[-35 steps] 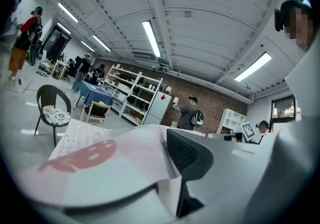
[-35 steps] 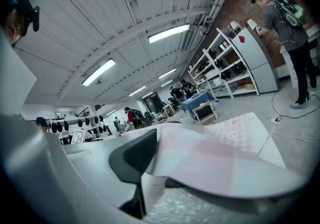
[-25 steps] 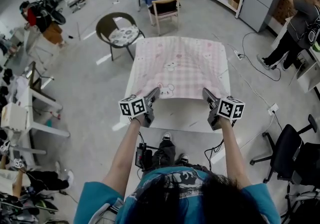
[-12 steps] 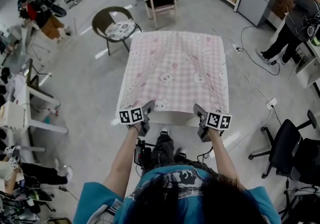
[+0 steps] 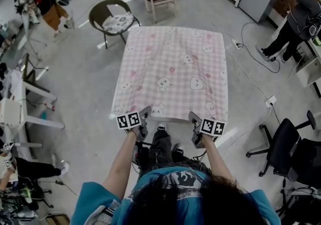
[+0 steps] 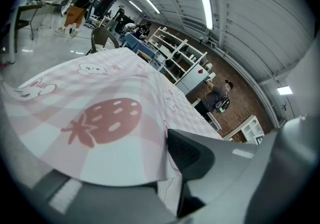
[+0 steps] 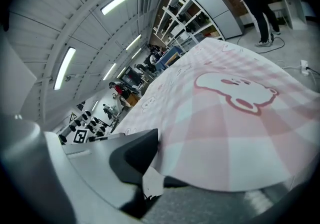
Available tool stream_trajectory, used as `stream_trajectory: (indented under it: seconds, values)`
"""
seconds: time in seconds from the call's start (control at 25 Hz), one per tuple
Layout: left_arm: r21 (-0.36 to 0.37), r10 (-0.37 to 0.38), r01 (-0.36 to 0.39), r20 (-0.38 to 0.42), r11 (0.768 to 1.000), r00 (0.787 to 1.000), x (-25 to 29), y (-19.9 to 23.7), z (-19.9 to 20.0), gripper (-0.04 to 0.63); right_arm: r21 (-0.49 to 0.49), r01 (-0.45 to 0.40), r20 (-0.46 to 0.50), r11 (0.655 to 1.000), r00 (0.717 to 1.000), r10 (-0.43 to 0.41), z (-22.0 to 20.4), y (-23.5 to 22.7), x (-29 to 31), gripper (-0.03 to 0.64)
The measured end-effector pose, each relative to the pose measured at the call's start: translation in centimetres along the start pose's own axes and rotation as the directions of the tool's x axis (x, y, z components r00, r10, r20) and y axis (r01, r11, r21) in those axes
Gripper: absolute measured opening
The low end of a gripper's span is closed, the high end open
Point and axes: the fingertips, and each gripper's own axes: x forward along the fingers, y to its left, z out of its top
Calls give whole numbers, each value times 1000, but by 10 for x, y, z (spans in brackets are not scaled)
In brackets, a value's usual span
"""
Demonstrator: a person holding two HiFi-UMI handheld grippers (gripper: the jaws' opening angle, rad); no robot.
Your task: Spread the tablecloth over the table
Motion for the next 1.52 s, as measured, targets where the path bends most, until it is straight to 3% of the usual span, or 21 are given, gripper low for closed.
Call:
stream_trajectory:
  seconds: [0.36,0.6,0.88,0.96,1.12,1.24,1.4,1.52]
  values:
    - [-117,38,-38,-2,992,999,7,19,-17,87,103,18,-25,994,1000,-15,-24,-22,12,25]
    - [-245,37,-37,-6,969,999,13,29,-32,103,130,36,-41,991,999,-31,-29,-32,13,25]
    - [-214,17,-13,16,977,1000,14,26,-30,95,166,58,-32,984,998,-53,-34,-41,17,26]
    - [-203,32,-27,25,979,999,11,26,-29,105,151,64,-30,986,998,-60,-34,-41,14,58]
    - [-142,68,-66,14,988,998,5,22,-33,154,128,68,-49,989,997,-62,-41,-41,2,104]
    - [-144,61,-57,20,988,998,-2,16,-33,206,139,59,-50,989,997,-52,-45,-35,-4,139]
    - [-127,77,-75,6,989,997,-9,10,-44,261,108,66,-52,992,997,-61,-54,-33,-16,143]
    - [-110,96,-96,-8,989,995,-14,5,-53,262,99,65,-52,993,997,-60,-58,-32,-23,143]
